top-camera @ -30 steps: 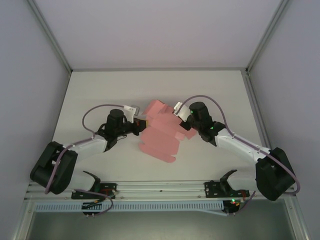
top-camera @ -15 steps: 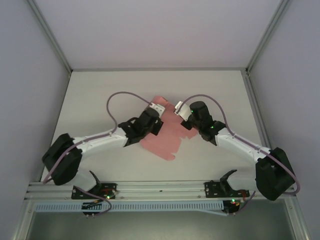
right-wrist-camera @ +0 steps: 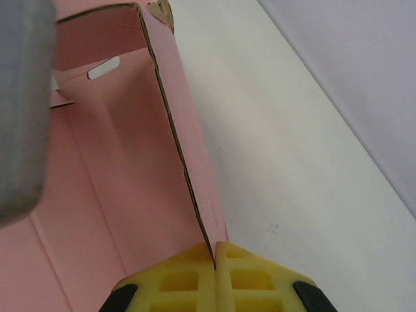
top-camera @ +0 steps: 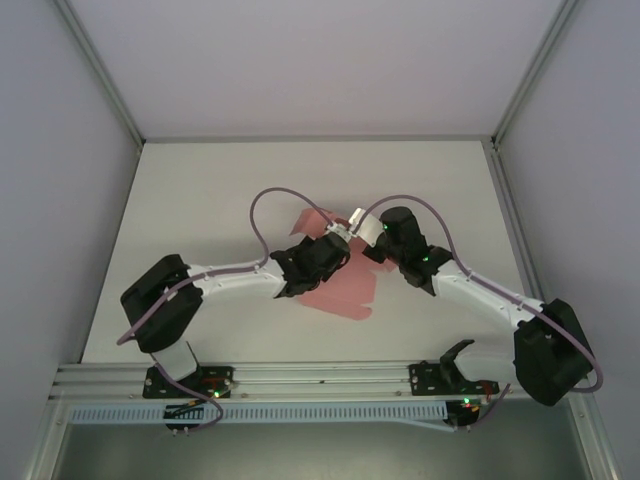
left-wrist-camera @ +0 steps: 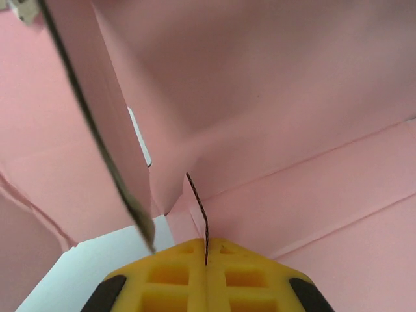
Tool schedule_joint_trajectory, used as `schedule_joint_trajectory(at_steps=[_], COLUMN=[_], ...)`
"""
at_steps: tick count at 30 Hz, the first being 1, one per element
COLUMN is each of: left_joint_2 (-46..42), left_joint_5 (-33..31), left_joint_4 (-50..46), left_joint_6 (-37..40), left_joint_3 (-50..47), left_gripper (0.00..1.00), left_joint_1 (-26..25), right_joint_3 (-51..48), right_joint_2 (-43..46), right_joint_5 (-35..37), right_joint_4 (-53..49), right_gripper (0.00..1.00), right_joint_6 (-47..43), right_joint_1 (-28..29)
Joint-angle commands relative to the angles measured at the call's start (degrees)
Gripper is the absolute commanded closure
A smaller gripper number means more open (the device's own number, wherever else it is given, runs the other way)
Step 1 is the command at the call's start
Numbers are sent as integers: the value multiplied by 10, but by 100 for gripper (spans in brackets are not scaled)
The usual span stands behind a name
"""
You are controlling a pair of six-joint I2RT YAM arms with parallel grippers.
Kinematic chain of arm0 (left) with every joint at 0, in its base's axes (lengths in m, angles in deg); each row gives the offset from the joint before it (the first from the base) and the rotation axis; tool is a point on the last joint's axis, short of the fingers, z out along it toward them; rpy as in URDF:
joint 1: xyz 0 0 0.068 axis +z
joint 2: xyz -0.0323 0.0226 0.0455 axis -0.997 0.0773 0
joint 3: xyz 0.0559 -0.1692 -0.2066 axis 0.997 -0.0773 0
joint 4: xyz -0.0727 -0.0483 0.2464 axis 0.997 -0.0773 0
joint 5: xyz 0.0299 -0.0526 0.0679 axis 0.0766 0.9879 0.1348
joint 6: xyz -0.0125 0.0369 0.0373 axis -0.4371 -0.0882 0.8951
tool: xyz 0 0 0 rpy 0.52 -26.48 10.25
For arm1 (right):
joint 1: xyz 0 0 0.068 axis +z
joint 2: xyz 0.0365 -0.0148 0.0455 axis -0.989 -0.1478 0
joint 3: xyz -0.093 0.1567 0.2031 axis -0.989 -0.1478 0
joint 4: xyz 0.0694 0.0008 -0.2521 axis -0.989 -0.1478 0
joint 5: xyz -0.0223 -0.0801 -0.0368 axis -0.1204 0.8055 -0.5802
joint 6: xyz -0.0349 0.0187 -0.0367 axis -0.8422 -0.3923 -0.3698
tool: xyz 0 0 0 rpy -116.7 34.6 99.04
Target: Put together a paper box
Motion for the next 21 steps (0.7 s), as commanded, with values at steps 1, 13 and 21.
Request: schedule_joint_trajectory(at_steps=[1, 13, 21], left_joint_2=[11, 7, -82], left_joint_5=[-49, -95, -58], left_joint_4=[62, 87, 98], left_joint_6=[30, 34, -10], left_joint_3=[36, 19, -34], left_gripper=[97, 93, 48], left_joint_1=[-22, -37, -25], right_joint_3=[-10, -10, -11], right_joint_2=[8, 1, 2], right_joint_5=[-58, -43, -23], right_joint_4=[17, 12, 5], right_gripper=[100, 100, 100], right_joint_6=[-6, -17, -28], right_joint_1=[19, 21, 22])
